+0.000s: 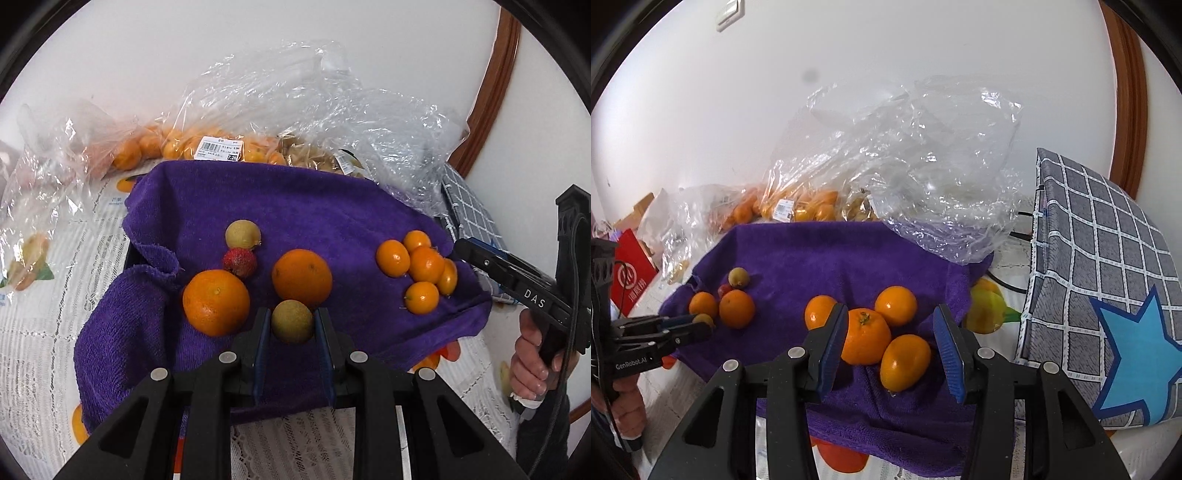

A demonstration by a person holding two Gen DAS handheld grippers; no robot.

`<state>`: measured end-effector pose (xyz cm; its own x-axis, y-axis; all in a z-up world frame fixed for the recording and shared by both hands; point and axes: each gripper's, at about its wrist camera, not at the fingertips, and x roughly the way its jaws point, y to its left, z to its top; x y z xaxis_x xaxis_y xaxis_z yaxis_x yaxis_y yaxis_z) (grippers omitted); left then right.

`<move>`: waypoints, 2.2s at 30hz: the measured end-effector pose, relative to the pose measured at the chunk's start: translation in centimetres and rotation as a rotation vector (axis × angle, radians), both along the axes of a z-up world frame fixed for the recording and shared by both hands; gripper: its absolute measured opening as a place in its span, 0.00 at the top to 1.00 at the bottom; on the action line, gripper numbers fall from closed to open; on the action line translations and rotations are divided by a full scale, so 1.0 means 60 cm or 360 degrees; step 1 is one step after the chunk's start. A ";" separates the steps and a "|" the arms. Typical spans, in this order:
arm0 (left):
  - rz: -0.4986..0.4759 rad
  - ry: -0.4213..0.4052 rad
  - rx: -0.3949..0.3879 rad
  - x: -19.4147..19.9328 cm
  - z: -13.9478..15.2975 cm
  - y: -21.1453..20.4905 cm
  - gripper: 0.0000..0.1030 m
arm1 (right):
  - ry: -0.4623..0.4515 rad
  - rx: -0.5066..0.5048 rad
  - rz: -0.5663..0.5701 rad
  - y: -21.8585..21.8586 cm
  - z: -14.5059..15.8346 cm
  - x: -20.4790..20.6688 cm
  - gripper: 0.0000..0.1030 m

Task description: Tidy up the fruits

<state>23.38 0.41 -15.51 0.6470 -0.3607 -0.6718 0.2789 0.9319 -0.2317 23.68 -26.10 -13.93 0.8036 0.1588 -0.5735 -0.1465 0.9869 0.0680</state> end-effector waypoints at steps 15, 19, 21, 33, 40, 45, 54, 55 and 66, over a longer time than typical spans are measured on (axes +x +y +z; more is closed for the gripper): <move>0.0047 -0.0050 0.0155 0.001 -0.004 -0.018 0.78 | 0.0011 -0.0053 0.0017 0.013 -0.009 0.000 0.52; 0.0048 -0.0053 0.0159 0.001 -0.005 -0.019 0.78 | 0.0005 -0.0065 0.0018 0.015 -0.011 -0.001 0.50; 0.0047 -0.0054 0.0151 0.001 -0.004 -0.019 0.78 | 0.0016 -0.0075 0.0009 0.016 -0.014 0.001 0.50; 0.0029 -0.0091 0.0008 -0.008 0.006 -0.014 0.69 | 0.0029 -0.0040 0.0015 0.012 -0.021 -0.001 0.47; 0.0009 -0.0221 0.0005 -0.030 0.027 -0.018 0.64 | 0.0104 -0.0012 -0.0071 -0.003 -0.013 -0.020 0.47; -0.0003 -0.0304 0.0029 -0.049 0.050 -0.024 0.63 | 0.0078 0.0006 -0.0150 -0.015 0.030 -0.077 0.47; 0.0081 -0.0413 0.0024 -0.166 0.105 -0.037 0.62 | 0.0040 0.0027 -0.0296 -0.043 0.108 -0.191 0.43; 0.0108 -0.0403 0.0016 -0.178 0.113 -0.037 0.60 | 0.0018 0.0001 -0.0314 -0.043 0.117 -0.208 0.34; 0.0260 -0.0431 0.0073 -0.317 0.219 -0.048 0.30 | -0.0154 -0.0005 -0.0299 -0.025 0.183 -0.382 0.03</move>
